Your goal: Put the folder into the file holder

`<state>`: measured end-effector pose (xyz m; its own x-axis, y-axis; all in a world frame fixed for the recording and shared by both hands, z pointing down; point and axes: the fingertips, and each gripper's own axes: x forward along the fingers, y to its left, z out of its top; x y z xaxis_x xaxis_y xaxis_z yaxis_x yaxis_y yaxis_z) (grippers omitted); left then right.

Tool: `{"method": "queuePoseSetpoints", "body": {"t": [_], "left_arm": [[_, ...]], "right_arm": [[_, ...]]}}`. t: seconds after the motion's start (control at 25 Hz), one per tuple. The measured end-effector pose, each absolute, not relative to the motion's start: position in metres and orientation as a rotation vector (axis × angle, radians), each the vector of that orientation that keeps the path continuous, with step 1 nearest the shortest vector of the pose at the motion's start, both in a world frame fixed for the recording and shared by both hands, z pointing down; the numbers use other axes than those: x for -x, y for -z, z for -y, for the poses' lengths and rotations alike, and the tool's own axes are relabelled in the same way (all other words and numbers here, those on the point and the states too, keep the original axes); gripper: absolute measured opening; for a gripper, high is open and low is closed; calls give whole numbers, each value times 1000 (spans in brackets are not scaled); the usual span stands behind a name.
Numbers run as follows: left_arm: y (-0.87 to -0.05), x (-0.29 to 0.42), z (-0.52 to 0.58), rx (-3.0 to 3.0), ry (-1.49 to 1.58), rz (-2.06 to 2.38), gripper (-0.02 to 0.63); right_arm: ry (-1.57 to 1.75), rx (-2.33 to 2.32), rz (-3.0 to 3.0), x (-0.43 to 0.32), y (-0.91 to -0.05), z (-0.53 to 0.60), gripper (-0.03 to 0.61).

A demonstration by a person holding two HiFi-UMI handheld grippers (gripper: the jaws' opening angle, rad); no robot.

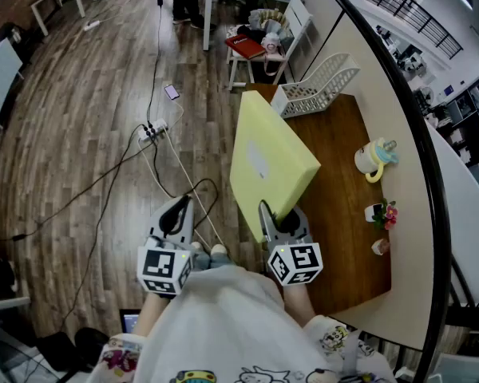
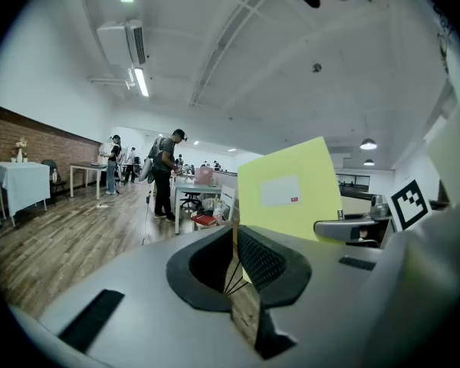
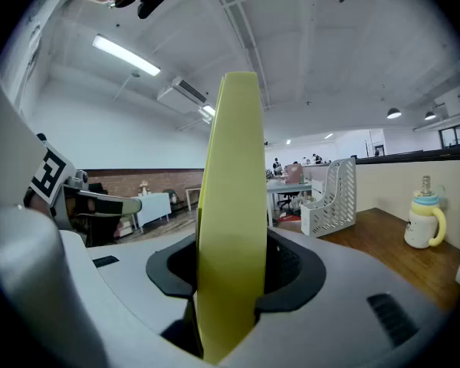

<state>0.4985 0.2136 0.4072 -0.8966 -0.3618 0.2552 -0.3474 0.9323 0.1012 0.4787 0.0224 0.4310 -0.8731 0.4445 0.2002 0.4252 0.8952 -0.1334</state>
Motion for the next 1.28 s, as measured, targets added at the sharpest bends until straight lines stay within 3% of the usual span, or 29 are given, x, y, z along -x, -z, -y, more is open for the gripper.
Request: {"method": "queuePoseSetpoints", "body": {"t": [0.68, 1.28], "left_arm": [[-412, -494, -242, -404, 40, 2816, 18], [-422, -334, -301, -551, 89, 2791, 18]], "right_arm": [[-208, 640, 2812, -467, -439, -20, 172], [-167, 532, 2789, -320, -447, -90, 172]]}}
